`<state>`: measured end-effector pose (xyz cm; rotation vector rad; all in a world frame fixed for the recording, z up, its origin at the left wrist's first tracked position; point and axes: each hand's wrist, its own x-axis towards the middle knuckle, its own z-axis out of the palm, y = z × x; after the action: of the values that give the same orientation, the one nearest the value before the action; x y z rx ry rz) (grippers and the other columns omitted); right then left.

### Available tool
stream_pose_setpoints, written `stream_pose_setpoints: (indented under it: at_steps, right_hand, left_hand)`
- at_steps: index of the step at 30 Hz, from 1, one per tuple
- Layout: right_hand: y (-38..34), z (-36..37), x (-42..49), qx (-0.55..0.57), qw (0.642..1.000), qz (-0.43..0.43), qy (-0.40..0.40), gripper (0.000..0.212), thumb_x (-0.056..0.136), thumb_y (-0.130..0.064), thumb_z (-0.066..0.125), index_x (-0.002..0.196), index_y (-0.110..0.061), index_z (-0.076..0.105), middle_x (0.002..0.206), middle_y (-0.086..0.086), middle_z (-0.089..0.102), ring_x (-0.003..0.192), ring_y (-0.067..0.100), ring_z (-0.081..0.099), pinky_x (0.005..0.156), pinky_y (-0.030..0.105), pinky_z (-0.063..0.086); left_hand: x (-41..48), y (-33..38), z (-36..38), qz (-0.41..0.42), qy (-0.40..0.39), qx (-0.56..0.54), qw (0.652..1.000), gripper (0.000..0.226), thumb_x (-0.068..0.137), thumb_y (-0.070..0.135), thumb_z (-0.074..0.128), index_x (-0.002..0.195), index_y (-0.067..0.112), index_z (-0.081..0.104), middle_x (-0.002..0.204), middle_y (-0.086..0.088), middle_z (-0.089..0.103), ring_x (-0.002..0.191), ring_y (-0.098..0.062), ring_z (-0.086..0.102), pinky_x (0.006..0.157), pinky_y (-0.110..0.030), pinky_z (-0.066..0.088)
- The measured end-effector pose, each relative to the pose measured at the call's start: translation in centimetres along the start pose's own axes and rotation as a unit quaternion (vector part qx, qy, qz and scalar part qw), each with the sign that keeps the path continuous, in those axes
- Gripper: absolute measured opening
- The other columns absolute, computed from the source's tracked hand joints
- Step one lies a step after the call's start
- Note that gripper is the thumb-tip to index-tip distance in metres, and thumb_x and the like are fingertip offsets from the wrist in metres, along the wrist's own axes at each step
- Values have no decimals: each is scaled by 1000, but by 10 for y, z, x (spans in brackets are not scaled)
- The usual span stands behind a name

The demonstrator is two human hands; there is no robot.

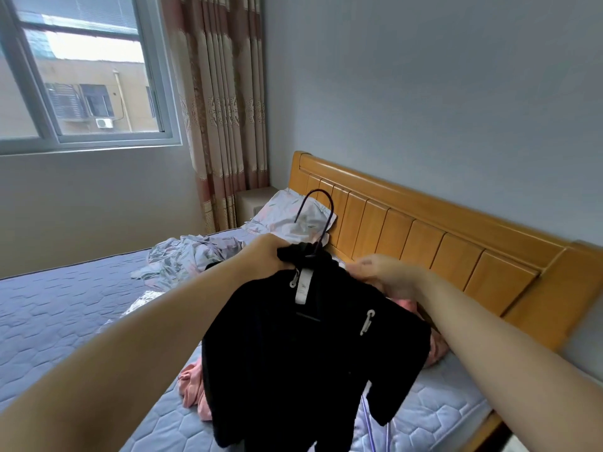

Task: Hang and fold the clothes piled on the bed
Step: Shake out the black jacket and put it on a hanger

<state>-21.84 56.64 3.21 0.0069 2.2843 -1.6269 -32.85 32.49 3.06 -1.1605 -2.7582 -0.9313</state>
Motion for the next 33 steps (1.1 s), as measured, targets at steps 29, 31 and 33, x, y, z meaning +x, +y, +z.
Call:
stream_pose_setpoints:
  at_steps: [29, 31, 33]
  right_hand:
    - [-113, -36, 8, 104, 751, -96, 645, 48, 92, 2, 29, 135, -10, 44, 136, 6, 47, 124, 22, 45, 100, 27, 34]
    - [-117, -41, 14, 164, 747, -60, 642, 47, 93, 3, 28, 136, -8, 43, 135, 7, 47, 122, 23, 47, 100, 27, 36]
    - [-115, -41, 23, 176, 774, -24, 608, 43, 92, 5, 35, 133, -3, 48, 130, 12, 53, 114, 26, 54, 97, 32, 44]
  left_hand:
    - [-34, 34, 17, -23, -105, -71, 992, 40, 70, 29, 81, 94, 44, 52, 92, 19, 62, 87, 3, 59, 73, -15, 42]
    - [-36, 38, 19, -28, -89, -113, 989, 33, 78, 32, 75, 104, 39, 56, 97, 19, 63, 92, -1, 61, 73, -13, 42]
    - [-36, 41, 22, -31, -43, -148, 988, 33, 89, 34, 64, 121, 32, 56, 112, 17, 63, 106, -4, 59, 83, -14, 41]
